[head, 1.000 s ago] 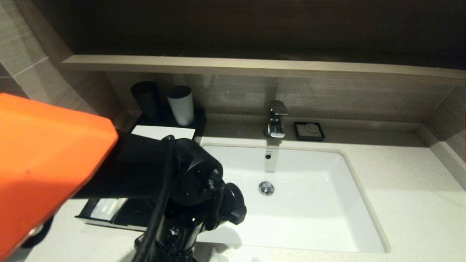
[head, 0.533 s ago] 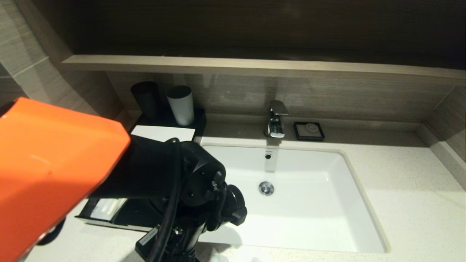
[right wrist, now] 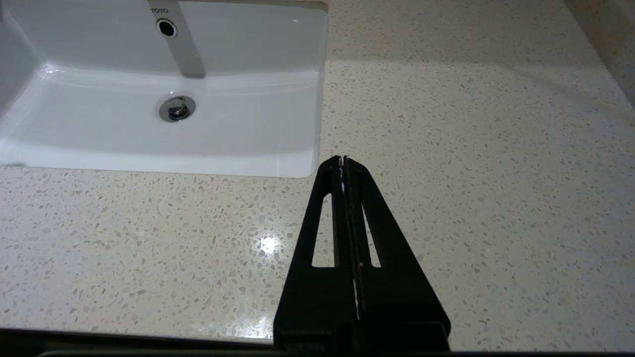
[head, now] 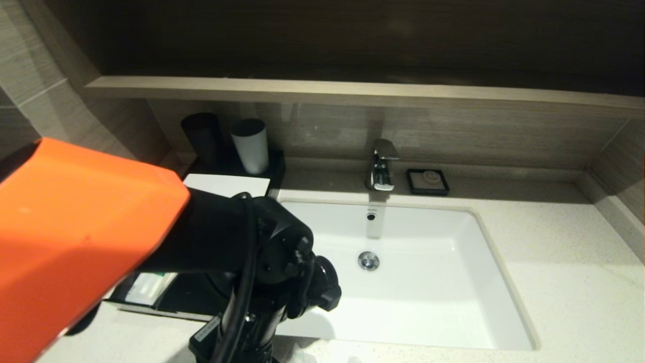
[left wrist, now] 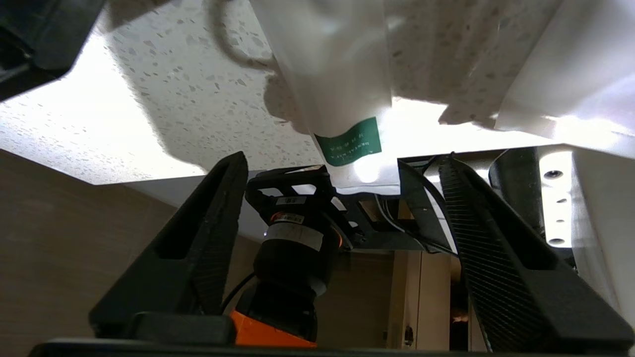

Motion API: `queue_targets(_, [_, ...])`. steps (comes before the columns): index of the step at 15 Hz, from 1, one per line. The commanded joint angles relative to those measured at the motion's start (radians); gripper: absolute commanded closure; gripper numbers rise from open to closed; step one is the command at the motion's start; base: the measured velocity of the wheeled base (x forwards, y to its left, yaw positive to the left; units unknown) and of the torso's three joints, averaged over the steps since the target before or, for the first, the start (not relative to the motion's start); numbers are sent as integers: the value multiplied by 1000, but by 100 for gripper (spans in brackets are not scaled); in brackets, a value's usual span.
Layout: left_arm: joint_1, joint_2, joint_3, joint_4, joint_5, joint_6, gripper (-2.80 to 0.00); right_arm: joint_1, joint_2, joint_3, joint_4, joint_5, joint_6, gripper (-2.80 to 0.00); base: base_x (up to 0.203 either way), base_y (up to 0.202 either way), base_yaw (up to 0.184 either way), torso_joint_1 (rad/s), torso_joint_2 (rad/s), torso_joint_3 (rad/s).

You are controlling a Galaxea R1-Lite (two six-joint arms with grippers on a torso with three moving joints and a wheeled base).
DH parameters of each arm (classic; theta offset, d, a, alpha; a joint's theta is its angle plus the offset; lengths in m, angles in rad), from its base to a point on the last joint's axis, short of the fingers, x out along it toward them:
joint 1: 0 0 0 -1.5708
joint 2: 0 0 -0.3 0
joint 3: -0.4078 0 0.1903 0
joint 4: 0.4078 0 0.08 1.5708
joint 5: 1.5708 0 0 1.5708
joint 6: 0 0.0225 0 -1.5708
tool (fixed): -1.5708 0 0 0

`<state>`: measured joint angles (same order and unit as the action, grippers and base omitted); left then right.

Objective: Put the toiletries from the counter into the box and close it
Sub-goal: Pick up the bathroom toiletry

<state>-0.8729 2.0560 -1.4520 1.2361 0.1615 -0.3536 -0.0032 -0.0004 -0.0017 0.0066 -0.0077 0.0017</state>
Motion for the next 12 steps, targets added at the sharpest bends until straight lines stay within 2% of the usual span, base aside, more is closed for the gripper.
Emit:
queue_targets(1, [6,0,1,-9,0,-2,-280,0,-1,0,1,0,0,0,0,0,0,0,0,0])
queue_targets(12, [40,-3,1,-43,-57,5,-280,0,-1,0,0,0,0,0,0,0,0,0,0,0])
